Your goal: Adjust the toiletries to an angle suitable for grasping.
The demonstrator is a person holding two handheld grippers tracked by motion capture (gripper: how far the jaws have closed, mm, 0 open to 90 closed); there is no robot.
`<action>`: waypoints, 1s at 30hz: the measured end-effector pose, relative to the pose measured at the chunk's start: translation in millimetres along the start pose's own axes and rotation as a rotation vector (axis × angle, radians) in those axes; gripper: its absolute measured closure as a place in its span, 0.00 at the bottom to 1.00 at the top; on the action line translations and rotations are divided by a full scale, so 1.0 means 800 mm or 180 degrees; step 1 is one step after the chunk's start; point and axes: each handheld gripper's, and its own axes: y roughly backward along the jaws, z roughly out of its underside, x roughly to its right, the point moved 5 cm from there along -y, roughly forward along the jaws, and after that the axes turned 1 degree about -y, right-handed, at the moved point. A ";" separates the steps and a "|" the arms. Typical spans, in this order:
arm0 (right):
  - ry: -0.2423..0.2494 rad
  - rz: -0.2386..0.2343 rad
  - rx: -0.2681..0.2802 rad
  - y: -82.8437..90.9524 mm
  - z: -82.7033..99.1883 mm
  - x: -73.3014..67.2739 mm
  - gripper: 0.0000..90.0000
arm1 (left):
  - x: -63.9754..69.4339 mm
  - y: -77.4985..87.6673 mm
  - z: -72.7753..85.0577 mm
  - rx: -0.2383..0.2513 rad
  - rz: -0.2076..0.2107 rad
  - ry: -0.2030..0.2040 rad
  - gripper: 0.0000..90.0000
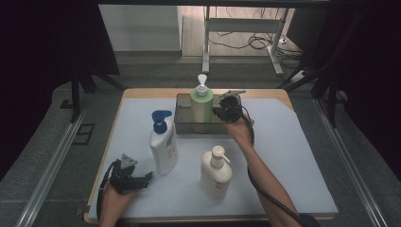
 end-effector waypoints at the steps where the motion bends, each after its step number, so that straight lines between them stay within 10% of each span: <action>1: 0.0007 -0.0001 0.0007 -0.001 0.000 0.000 0.99 | 0.000 0.000 0.000 0.0000 0.0000 0.0000 0.14; 30: -0.0065 0.0086 -0.0083 -0.018 0.003 -0.010 1.00 | 0.000 0.000 0.000 0.0000 0.0000 0.0001 0.14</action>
